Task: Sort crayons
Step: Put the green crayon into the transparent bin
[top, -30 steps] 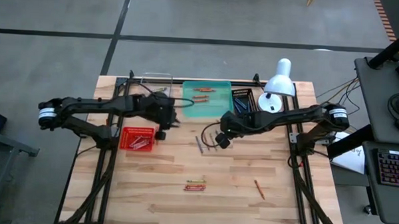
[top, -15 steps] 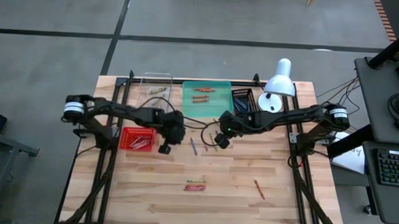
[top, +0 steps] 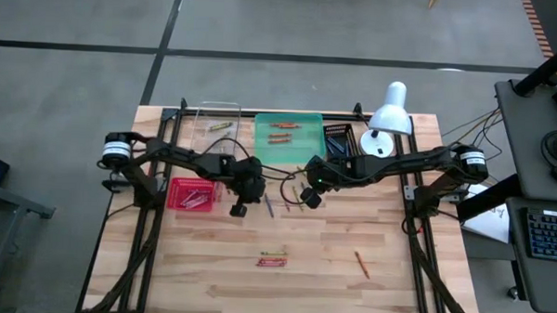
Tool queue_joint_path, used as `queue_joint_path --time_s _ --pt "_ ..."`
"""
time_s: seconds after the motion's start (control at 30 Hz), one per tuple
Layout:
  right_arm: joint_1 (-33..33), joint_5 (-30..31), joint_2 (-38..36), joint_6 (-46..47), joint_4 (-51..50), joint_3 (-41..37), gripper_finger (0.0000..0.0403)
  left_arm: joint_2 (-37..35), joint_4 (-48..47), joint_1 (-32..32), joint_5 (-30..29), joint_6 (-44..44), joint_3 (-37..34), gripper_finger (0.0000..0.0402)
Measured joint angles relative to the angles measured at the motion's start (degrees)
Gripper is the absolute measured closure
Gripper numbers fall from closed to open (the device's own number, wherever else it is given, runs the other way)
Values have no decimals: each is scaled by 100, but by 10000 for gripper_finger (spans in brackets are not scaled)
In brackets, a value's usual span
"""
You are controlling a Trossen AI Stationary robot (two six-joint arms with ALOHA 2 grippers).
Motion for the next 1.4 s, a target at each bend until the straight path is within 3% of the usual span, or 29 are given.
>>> queue_joint_path --time_s 0.57,0.87,1.1,1.4 --pt "0 0 -4 -15 0 0 394 509 1568 4 -158 -442 6 402" --pt "0 -1 -4 37 0 0 394 387 1476 15 -215 -454 7 402" --pt "69 11 -5 -116 104 -3 394 -324 1198 25 -219 -204 2 402" --pt "395 -12 -9 -1539 2327 -493 394 -2200 1316 155 -221 -130 -432 402"
